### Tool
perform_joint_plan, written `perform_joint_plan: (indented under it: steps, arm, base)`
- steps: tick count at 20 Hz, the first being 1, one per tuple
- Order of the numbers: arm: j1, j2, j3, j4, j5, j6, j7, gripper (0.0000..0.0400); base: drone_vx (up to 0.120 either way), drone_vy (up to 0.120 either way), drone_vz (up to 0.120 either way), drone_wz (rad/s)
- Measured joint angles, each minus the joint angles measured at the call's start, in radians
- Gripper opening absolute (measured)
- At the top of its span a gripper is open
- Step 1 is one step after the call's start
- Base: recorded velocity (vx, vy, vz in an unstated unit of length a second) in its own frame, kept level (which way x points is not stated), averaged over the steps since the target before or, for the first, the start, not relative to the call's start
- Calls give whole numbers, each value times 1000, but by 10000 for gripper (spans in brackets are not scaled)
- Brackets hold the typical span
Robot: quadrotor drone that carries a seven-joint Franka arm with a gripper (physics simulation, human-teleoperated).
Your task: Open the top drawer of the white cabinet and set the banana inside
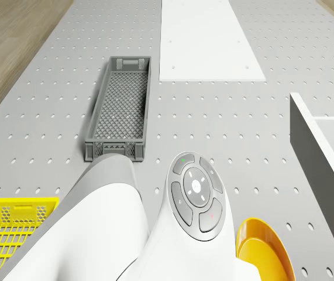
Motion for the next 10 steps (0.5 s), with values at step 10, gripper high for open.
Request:
perform_joint_plan:
  steps: [10]
  arm:
    - [1, -1, 0, 0, -1, 1, -1, 197]
  base:
    - [-120, 0, 120, 0]
